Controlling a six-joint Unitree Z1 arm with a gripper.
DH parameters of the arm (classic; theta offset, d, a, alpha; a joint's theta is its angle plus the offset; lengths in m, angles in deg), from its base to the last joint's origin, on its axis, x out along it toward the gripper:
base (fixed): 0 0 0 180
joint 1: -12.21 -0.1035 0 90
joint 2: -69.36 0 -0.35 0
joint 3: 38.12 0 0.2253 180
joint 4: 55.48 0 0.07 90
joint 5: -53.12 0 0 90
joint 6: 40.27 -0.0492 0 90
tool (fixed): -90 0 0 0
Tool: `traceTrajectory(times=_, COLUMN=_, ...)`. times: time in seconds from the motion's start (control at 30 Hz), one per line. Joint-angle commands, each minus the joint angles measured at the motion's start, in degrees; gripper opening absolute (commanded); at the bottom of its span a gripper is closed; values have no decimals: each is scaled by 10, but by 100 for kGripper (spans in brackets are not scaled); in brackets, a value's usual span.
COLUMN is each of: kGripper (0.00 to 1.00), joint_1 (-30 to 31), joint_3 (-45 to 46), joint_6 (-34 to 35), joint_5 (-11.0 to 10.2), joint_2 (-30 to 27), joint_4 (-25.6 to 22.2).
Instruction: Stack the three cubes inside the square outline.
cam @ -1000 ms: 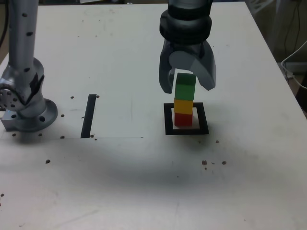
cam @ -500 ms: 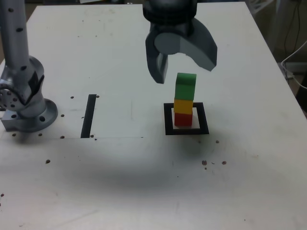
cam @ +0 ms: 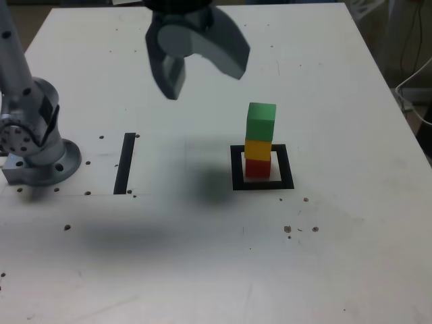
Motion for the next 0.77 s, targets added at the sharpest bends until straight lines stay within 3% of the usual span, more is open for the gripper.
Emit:
traceTrajectory(times=0.0, kGripper=100, joint_1=-21, joint_3=45, joint_6=-6, joint_5=1, joint_2=-21, joint_4=14)
traceTrajectory(times=0.3, kGripper=100, joint_1=-36, joint_3=170, joint_6=-2, joint_5=19, joint_2=-64, joint_4=70)
traceTrajectory(times=0.47, kGripper=100, joint_1=-40, joint_3=261, joint_6=10, joint_5=31, joint_2=-76, joint_4=131)
traceTrajectory(times=0.6, kGripper=100, joint_1=-41, joint_3=310, joint_6=25, joint_5=26, joint_2=-92, joint_4=162)
traceTrajectory(times=0.73, kGripper=100, joint_1=-37, joint_3=338, joint_6=52, joint_5=7, joint_2=-109, joint_4=162)
